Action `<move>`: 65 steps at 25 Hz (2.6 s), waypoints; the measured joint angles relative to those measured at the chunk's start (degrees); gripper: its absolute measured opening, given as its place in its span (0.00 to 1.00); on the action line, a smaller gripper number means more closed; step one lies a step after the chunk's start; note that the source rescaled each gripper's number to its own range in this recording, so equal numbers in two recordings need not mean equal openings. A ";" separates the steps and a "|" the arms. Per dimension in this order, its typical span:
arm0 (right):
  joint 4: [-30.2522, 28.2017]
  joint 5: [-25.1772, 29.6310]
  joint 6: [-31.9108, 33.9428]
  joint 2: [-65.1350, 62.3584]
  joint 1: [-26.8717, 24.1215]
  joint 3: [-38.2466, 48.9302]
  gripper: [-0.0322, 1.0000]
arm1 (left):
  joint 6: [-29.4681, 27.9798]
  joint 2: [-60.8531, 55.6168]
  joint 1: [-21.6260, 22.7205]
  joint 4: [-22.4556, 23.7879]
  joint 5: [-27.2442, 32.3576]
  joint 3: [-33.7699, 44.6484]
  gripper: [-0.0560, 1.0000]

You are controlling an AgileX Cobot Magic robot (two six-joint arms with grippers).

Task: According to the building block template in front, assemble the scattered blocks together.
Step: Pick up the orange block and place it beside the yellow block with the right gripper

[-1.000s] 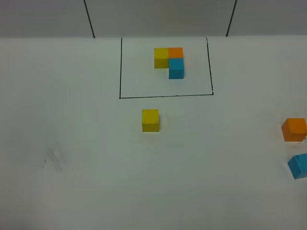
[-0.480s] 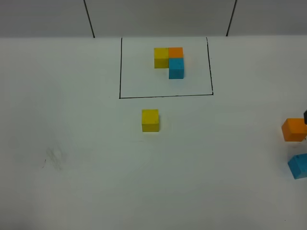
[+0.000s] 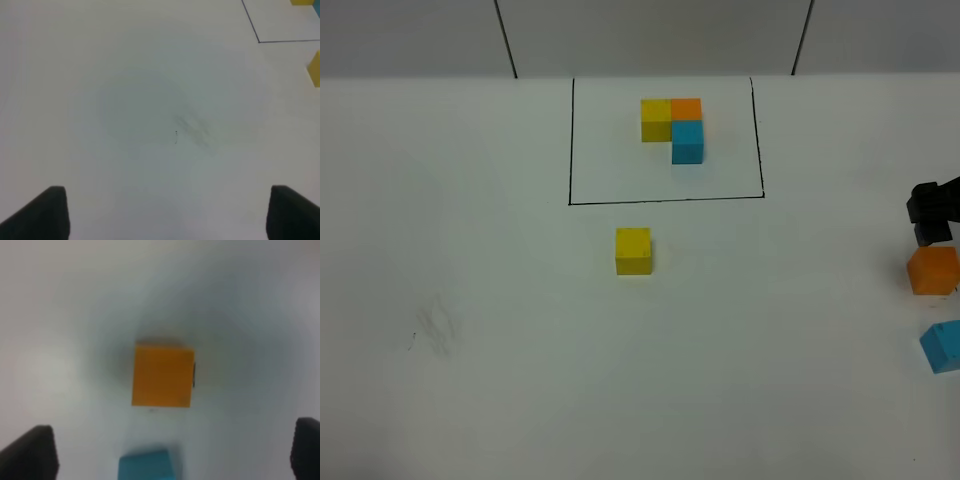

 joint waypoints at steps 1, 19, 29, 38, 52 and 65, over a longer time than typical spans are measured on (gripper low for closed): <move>-0.12 -0.72 -0.05 1.33 -0.37 0.00 0.90 | 0.00 0.00 0.00 0.00 0.00 0.00 0.70; 0.42 -9.90 -0.61 17.12 -1.49 -0.06 0.82 | 0.00 0.00 0.00 0.00 0.00 0.00 0.70; -0.21 -7.27 -2.89 13.45 -0.74 -0.06 0.30 | 0.00 0.00 0.00 0.00 0.00 0.00 0.70; 8.63 -4.15 -40.10 8.47 13.41 -4.49 0.30 | 0.00 0.00 0.00 0.00 0.00 0.00 0.70; 10.78 8.34 -56.00 26.37 27.12 -27.05 0.30 | 0.00 0.00 0.00 0.00 0.00 0.00 0.70; 10.78 10.68 -57.32 33.12 31.63 -37.41 0.30 | 0.00 0.00 0.00 0.00 0.00 0.00 0.70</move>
